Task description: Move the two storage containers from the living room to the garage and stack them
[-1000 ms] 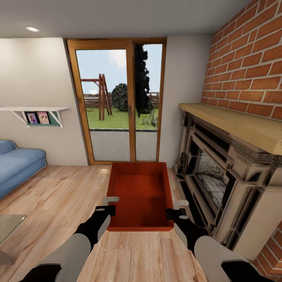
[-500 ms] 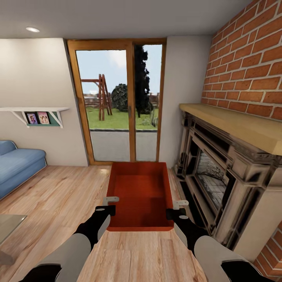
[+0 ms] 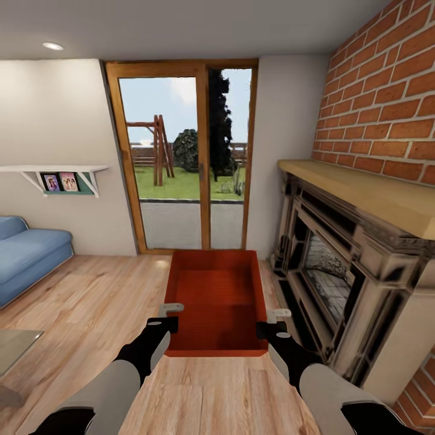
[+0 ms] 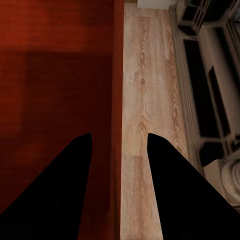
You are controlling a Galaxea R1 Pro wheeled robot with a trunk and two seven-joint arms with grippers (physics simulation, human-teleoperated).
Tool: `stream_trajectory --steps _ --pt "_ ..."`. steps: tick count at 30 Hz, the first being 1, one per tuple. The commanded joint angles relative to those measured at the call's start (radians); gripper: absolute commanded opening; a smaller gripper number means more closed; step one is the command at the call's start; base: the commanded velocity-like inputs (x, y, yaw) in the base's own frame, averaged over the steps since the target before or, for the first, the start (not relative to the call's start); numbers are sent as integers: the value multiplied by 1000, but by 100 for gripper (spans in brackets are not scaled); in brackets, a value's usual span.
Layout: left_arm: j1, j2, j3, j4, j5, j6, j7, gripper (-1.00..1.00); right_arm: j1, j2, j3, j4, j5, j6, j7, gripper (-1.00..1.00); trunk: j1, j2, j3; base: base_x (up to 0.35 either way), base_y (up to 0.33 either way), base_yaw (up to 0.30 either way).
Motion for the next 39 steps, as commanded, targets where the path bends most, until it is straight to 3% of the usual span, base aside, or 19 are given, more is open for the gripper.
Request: stream_trajectory --steps 1,39 --pt "0 -2 5 -2 6 3 -3 -100 0 5 4 0 -5 2 -1 -100 0 -1 0 0 0 194" --pt "0 -2 5 -1 6 3 -3 -100 -1 8 7 0 -5 4 0 -100 0 -1 0 0 0 271"
